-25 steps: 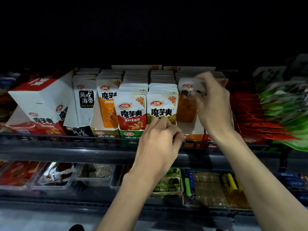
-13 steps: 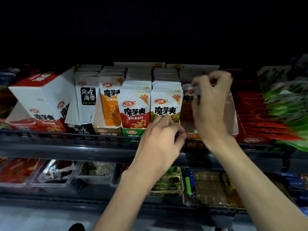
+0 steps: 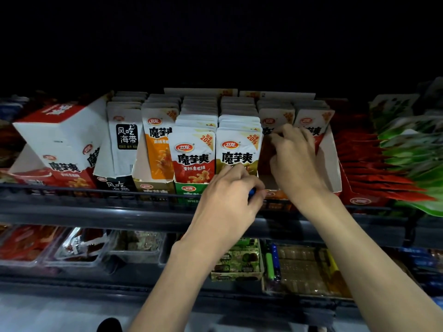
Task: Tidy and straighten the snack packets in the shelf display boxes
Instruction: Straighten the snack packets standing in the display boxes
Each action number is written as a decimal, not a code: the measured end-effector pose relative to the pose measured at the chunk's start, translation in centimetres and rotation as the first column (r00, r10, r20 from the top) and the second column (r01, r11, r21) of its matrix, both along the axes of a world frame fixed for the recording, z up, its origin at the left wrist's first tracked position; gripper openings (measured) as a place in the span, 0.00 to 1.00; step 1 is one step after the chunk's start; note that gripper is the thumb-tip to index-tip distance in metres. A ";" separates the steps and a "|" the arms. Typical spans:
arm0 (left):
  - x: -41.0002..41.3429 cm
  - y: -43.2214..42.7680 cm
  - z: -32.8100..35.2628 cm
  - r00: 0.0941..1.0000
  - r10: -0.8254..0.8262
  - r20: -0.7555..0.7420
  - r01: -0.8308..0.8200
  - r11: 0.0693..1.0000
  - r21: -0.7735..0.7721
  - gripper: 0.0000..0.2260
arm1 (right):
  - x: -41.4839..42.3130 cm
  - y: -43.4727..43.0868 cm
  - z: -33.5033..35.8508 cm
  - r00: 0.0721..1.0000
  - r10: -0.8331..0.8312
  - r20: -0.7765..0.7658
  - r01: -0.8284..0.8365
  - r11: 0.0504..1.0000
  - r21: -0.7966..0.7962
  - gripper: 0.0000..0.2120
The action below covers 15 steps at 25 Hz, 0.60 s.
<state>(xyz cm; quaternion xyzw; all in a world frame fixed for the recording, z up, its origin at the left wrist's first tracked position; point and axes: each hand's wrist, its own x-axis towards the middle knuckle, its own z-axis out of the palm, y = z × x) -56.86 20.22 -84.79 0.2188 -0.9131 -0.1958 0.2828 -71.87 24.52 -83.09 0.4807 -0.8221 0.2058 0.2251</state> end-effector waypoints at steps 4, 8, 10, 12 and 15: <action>0.6 -0.3 0.4 0.995 -0.004 -0.097 0.013 0.995 0.098 0.06 | 0.7 1.1 2.1 0.985 0.092 0.145 -0.050 0.961 -0.273 0.15; 2.7 -1.0 1.3 0.921 0.151 -0.359 -0.087 0.978 0.189 0.06 | 3.8 2.4 4.2 0.946 0.307 0.103 -0.233 0.867 -0.441 0.11; 4.1 -1.7 1.8 0.842 0.276 -0.463 -0.166 0.950 0.264 0.06 | 5.7 2.4 4.4 0.923 0.379 0.074 -0.311 0.844 -0.437 0.11; 5.6 -2.7 2.2 0.783 0.400 -0.477 -0.260 0.906 0.334 0.07 | 7.4 2.0 4.2 0.903 0.428 0.045 -0.376 0.836 -0.400 0.11; 7.8 -4.7 2.7 0.756 0.550 -0.354 -0.431 0.826 0.364 0.06 | 9.4 0.4 4.9 0.880 0.476 0.010 -0.446 0.832 -0.329 0.10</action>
